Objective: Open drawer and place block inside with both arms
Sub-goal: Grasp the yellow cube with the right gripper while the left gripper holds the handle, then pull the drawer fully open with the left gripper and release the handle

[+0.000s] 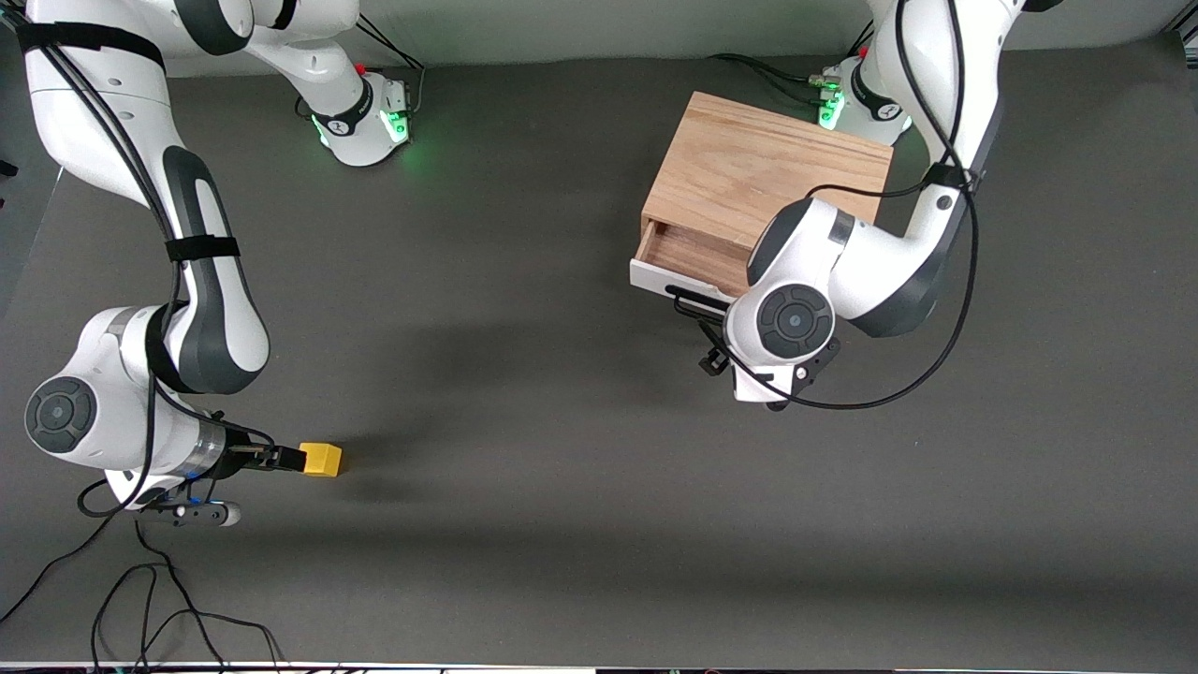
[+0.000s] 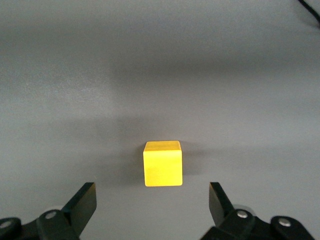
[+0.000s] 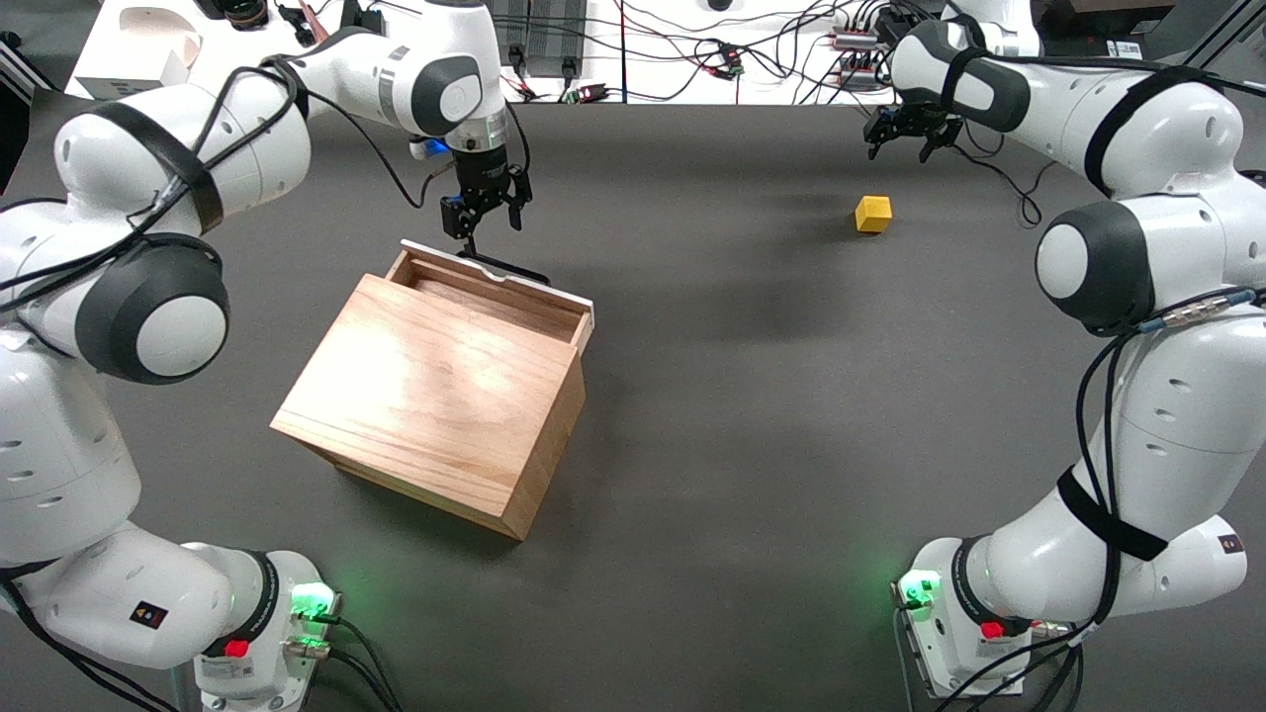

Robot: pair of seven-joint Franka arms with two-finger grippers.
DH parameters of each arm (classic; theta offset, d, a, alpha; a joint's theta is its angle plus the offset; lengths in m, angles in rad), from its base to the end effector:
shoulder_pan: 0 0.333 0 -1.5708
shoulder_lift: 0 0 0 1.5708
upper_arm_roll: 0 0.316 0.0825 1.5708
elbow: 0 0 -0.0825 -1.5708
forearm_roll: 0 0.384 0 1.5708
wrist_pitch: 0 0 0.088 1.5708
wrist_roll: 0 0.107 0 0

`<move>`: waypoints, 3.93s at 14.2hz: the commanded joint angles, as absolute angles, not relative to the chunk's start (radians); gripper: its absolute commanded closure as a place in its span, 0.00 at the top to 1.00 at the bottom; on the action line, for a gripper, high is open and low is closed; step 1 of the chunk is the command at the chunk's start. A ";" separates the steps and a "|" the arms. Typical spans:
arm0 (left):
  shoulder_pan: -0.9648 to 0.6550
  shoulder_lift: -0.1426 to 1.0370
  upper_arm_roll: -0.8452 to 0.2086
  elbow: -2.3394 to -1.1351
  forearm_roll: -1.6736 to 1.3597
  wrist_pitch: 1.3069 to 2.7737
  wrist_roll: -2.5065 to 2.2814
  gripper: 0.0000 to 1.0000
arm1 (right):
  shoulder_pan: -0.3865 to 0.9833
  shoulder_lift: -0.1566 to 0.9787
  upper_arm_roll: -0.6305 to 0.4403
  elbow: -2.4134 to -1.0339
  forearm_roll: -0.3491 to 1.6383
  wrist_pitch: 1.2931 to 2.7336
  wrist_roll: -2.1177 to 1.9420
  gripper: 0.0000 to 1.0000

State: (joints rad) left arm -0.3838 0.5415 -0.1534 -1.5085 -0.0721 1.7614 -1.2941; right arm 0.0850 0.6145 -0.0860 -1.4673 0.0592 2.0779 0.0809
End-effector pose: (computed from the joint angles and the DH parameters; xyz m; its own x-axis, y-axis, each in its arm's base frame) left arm 0.5767 -0.3340 0.3340 0.6686 0.7123 -0.2136 0.6739 -0.7018 -0.2307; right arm 0.7124 0.0129 0.3216 0.9955 -0.0949 -0.0016 -0.0949 -0.9955 -0.0020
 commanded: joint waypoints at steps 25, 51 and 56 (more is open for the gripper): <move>-0.391 0.603 -0.147 -1.430 -0.041 1.822 -1.318 0.00 | 0.089 0.663 -0.089 -1.439 0.077 2.100 0.075 1.00; -0.167 0.347 -0.149 -1.158 -0.005 1.309 -0.703 0.99 | 0.090 0.798 -0.072 -1.390 0.080 2.172 0.078 0.20; -0.144 0.293 -0.147 -1.158 0.027 1.331 -0.491 0.99 | 0.091 0.784 0.058 -1.169 0.081 1.858 0.291 0.20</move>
State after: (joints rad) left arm -0.1469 0.3119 -0.1438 -1.1278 -0.0037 1.3101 -0.5820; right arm 0.0865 0.7872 -0.0019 -1.2680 0.0706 1.9776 0.1856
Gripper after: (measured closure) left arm 0.009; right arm 0.449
